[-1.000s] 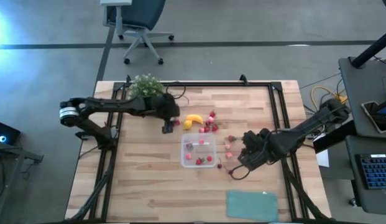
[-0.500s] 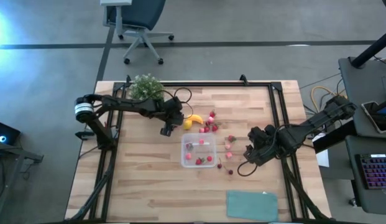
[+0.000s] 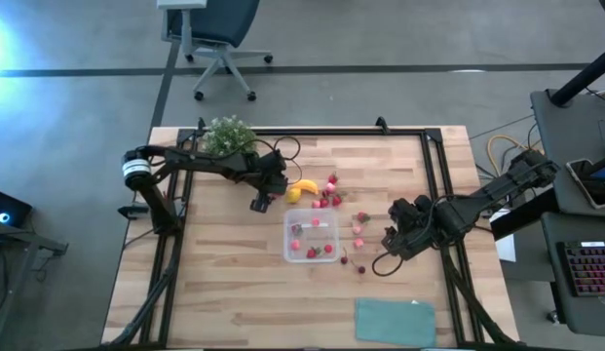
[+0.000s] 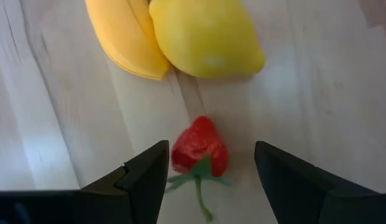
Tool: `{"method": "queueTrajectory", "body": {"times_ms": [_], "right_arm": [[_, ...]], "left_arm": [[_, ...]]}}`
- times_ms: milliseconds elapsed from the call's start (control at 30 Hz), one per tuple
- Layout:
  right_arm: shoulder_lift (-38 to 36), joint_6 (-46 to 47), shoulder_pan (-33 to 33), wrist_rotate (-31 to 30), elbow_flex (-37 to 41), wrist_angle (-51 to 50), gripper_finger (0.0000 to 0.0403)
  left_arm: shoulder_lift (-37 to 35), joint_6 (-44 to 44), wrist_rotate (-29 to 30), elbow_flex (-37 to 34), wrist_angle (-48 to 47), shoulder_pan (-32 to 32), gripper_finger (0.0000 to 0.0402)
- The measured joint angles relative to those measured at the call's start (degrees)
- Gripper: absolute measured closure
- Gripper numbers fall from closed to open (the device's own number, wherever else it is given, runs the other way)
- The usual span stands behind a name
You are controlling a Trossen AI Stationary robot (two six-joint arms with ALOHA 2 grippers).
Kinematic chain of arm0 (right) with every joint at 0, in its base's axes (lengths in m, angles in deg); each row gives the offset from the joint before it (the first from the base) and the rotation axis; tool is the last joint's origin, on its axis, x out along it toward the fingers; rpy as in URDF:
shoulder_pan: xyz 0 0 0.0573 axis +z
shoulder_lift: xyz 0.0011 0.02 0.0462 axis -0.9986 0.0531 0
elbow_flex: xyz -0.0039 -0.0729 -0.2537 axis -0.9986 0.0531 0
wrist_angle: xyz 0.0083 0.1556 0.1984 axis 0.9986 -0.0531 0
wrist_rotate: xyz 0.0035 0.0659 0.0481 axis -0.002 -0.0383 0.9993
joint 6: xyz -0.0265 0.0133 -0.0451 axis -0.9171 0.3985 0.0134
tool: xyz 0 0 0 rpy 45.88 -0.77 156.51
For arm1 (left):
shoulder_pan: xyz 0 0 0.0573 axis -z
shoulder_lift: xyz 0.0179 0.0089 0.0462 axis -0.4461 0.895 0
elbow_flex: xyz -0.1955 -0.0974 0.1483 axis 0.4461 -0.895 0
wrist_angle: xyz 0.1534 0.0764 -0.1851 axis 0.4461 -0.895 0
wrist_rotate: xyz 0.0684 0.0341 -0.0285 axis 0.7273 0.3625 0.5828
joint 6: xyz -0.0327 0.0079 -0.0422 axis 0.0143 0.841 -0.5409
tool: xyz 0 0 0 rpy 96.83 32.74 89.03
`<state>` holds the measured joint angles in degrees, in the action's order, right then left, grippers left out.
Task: Pick and placing Produce into tupperware
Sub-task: Put the red strawberry into the transparent container
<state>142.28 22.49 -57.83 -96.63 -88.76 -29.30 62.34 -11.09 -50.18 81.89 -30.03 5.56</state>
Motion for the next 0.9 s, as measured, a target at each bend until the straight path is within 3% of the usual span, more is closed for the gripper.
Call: {"method": "queueTrajectory", "body": {"times_ms": [433,900], "right_arm": [[0.0,0.47,-0.01,-0.02,0.11,0.02,0.0167],[0.0,1.04,0.0,-0.21,0.11,0.0,0.0167]], "left_arm": [[2.1,-0.9,0.29,0.91,-0.75,-0.09,0.0181],[2.08,-3.32,0.52,1.31,-1.17,-0.48,0.0273]]}}
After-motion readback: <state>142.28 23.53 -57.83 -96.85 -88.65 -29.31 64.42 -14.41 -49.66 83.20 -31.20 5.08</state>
